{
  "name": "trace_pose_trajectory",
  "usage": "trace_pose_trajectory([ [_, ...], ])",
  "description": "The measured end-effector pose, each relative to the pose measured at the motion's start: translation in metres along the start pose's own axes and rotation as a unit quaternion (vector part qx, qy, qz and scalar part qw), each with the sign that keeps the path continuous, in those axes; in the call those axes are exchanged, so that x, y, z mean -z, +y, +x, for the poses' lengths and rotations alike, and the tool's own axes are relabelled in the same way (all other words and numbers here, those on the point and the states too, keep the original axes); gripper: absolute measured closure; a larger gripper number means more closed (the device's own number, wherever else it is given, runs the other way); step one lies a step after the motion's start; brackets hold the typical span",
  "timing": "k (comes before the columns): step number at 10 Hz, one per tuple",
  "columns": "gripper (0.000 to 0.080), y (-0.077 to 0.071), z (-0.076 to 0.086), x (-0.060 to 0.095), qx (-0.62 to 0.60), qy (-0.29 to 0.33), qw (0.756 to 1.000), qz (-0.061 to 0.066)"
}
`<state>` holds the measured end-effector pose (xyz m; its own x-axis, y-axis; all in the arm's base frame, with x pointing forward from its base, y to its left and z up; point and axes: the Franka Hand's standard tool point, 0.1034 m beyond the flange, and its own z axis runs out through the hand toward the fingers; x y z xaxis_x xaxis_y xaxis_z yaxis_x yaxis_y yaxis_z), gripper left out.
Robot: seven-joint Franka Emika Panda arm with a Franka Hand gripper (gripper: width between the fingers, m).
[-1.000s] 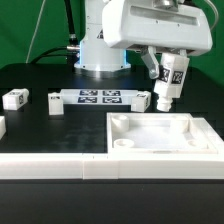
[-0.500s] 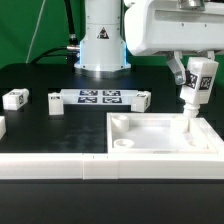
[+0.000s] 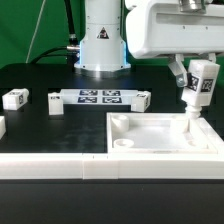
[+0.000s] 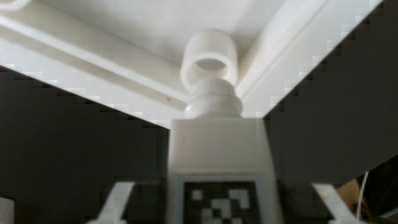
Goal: Assemble one leg
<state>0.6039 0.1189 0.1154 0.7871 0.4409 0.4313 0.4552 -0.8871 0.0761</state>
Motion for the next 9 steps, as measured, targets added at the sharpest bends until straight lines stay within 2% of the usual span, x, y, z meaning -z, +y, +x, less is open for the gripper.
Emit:
trace_pose_trajectory([
  [3, 0.0511, 0.003, 0.013, -0.019, 0.003, 0.004, 1.0, 0.003],
  [4, 0.0511, 0.006, 0.006, -0.027, 0.002, 0.001, 1.0, 0.003],
  [6, 0.0511, 0.002, -0.003, -0.037, 0.001, -0.008, 1.0, 0.008],
  [9, 0.0511, -0.001, -0.011, -0.045, -0.001, -0.016, 1.0, 0.011],
])
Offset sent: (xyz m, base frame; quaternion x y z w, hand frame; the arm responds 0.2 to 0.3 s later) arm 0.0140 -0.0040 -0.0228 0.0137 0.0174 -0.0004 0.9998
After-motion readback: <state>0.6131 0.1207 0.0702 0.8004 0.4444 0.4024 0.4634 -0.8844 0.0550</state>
